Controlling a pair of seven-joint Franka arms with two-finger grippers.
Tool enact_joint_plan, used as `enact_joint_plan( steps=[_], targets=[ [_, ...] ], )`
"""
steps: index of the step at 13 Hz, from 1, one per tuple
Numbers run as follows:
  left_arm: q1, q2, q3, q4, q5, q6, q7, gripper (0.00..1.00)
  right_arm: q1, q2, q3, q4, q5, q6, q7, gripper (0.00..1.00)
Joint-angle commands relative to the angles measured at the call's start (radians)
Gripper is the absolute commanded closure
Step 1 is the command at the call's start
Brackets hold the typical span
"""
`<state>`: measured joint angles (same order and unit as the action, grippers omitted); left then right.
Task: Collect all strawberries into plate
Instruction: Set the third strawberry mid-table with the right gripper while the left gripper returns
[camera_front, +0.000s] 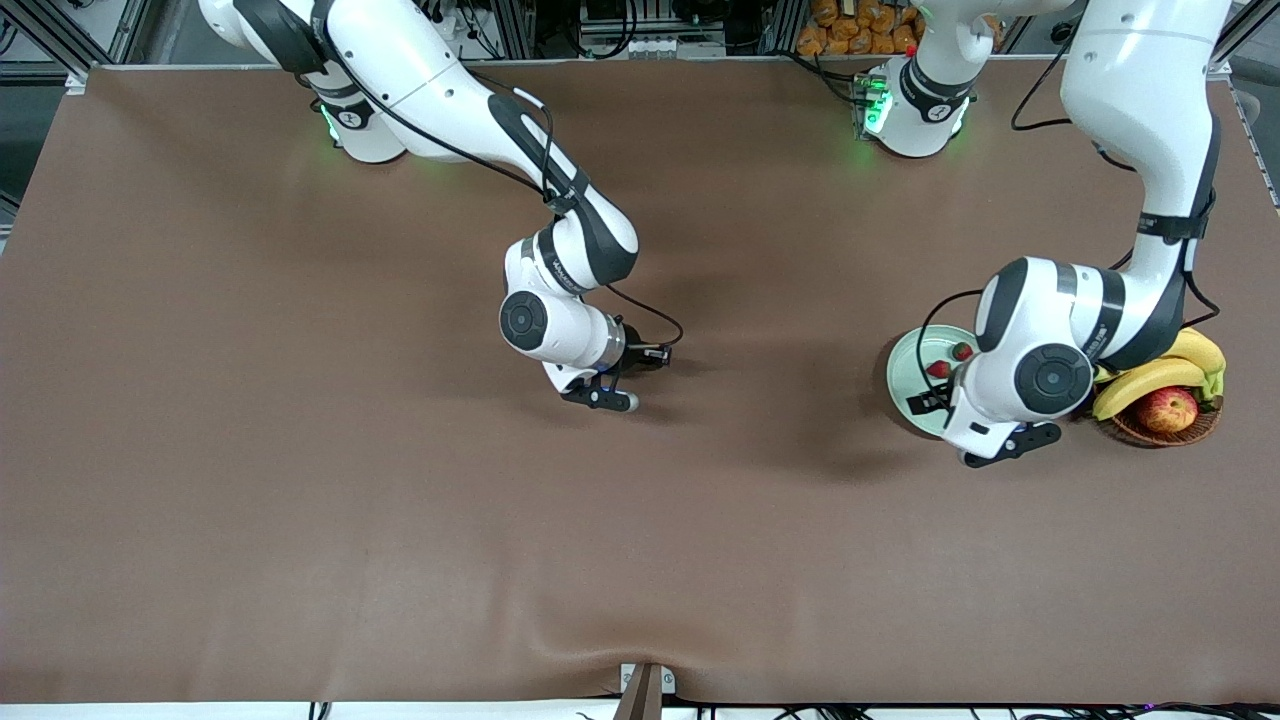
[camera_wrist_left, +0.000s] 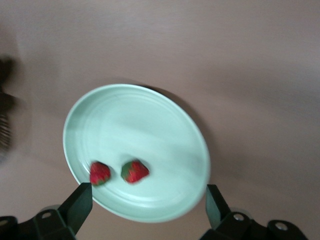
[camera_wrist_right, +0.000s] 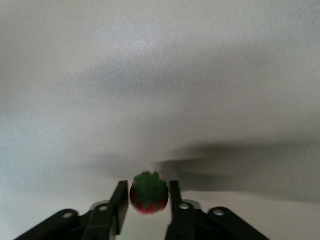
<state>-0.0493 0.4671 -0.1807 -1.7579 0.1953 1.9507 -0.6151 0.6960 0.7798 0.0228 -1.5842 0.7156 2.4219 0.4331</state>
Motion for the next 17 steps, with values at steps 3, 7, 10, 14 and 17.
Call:
enact_joint_plan(
  steps=[3, 7, 10, 14, 17],
  targets=[
    [-0.038, 0.005, -0.151, 0.078, 0.007, -0.042, -0.221, 0.00, -0.064, -0.117, -0.038, -0.031, 0.001, -0.073, -0.005, 0.02],
    [-0.186, 0.091, -0.154, 0.191, -0.049, -0.032, -0.377, 0.00, -0.173, -0.299, -0.095, -0.030, -0.219, -0.381, -0.002, 0.00],
    [-0.303, 0.208, -0.154, 0.334, -0.053, -0.020, -0.547, 0.00, -0.266, -0.440, -0.093, -0.026, -0.352, -0.561, -0.008, 0.00],
    [-0.417, 0.272, -0.149, 0.339, -0.045, 0.117, -0.681, 0.00, -0.383, -0.609, -0.086, -0.001, -0.476, -0.734, -0.011, 0.00],
    [-0.460, 0.312, -0.144, 0.337, -0.042, 0.172, -0.692, 0.06, -0.470, -0.678, -0.057, 0.056, -0.553, -0.872, -0.049, 0.00]
  ],
)
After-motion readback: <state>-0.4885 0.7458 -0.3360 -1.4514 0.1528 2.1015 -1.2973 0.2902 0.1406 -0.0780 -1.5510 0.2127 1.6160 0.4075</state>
